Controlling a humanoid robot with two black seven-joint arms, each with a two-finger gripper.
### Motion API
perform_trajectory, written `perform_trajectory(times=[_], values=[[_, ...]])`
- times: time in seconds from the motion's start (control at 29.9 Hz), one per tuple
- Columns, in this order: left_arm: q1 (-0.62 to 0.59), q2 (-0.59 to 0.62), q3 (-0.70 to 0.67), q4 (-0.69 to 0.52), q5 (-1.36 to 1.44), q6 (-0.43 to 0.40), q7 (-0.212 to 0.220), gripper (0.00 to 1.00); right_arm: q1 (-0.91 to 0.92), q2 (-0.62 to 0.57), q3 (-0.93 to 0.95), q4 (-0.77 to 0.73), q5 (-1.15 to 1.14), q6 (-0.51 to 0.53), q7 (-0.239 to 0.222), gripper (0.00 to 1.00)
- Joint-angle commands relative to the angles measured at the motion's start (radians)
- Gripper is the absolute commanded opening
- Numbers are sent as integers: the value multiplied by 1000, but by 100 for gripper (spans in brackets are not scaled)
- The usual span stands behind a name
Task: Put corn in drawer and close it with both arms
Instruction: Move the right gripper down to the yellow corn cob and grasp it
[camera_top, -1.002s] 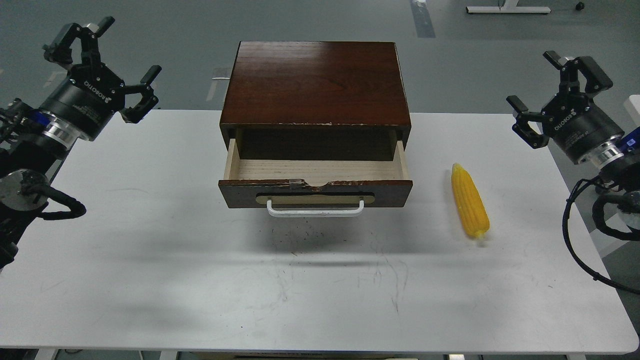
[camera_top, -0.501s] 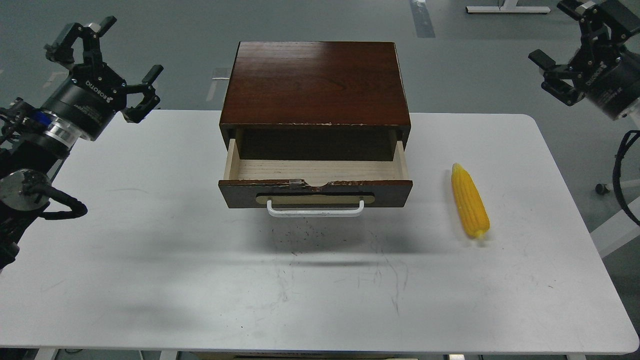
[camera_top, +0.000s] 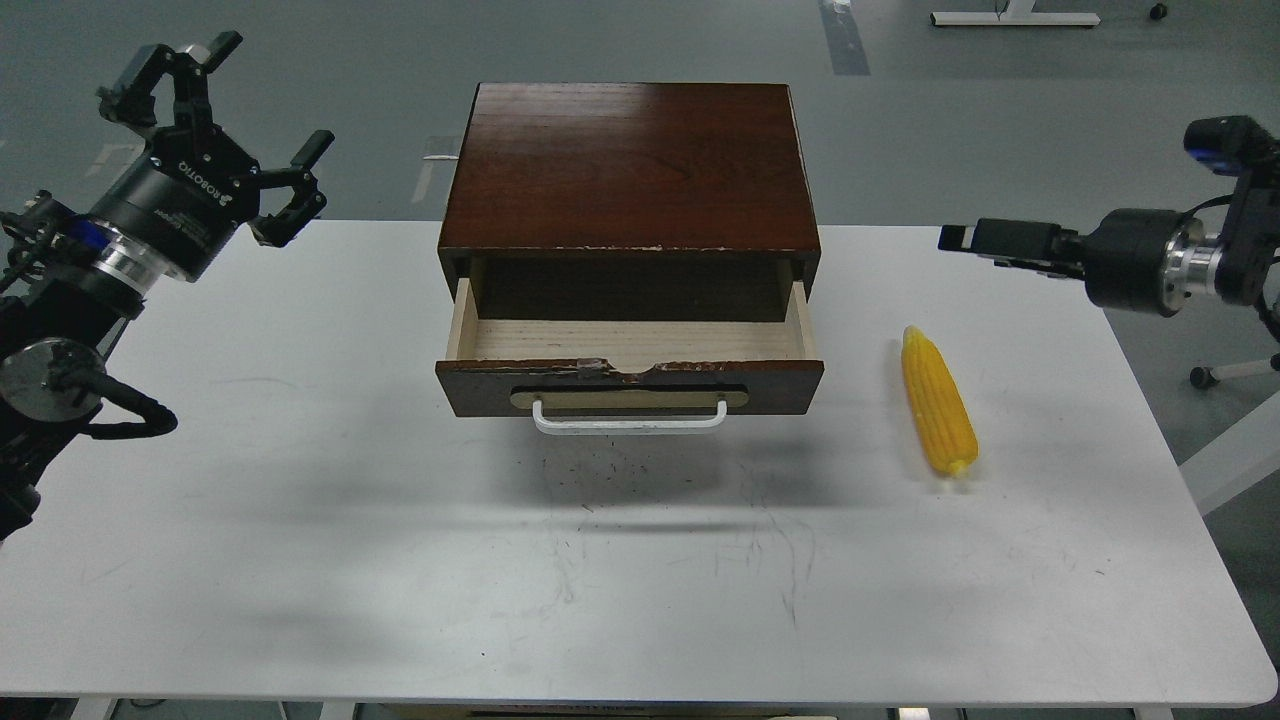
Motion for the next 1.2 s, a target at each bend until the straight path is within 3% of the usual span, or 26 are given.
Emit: perform_trajectory(times=[0.0,0.27,0.8,0.97,1.17], values=[[0,0,0,0,2,0,0,100,-7,33,-82,-50,-54,-32,2,100],[0,0,0,-2,2,0,0,100,-45,93,-165,-72,-58,-133,3,100],[0,-3,0,-2,21,0,0,100,-106,188,-168,-194,-103,-138,3,99],[0,-1,0,-2,21,0,0,100,-117,191,-168,-194,-103,-138,3,96],[0,-1,0,-2,21,0,0,100,-139,199,-171,-199,-103,-136,2,85]])
